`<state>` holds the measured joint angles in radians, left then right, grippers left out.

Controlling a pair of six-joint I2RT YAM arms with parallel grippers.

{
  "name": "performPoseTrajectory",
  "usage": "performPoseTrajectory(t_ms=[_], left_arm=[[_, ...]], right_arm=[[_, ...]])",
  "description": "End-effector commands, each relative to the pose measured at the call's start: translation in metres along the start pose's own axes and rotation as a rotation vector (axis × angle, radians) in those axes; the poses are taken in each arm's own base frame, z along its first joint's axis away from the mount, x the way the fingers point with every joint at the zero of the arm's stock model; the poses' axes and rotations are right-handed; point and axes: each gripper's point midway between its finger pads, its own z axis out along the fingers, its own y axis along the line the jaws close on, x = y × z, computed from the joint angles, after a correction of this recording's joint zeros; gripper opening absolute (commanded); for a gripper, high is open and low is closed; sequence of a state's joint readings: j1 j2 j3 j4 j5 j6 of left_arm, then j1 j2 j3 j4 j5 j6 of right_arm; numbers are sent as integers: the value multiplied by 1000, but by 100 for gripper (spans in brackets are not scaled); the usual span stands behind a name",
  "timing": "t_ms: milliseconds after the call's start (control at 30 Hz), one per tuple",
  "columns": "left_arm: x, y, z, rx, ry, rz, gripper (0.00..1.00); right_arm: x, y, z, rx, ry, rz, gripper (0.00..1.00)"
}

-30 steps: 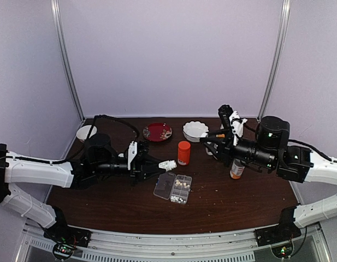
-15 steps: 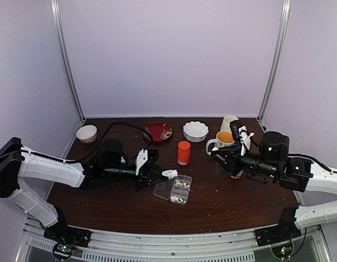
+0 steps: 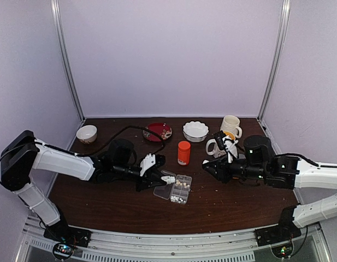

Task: Sort the pills into containers
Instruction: Pour the pill into the compartment of the pill container.

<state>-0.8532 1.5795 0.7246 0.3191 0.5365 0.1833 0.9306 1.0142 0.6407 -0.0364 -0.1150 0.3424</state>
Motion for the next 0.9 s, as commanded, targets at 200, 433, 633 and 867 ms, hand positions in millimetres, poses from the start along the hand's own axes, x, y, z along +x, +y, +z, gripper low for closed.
performPoseTrajectory(t_ms=[200, 433, 633, 867], left_arm=[[10, 1, 17, 72, 68, 30, 6], [15, 5, 26, 95, 115, -3, 4], [29, 10, 32, 77, 171, -34, 3], [32, 18, 35, 41, 186, -56, 2]], right_arm=[[7, 1, 13, 12, 81, 29, 0], [9, 1, 14, 6, 75, 44, 0], [14, 0, 15, 0, 78, 56, 0], [15, -2, 19, 14, 86, 47, 0]])
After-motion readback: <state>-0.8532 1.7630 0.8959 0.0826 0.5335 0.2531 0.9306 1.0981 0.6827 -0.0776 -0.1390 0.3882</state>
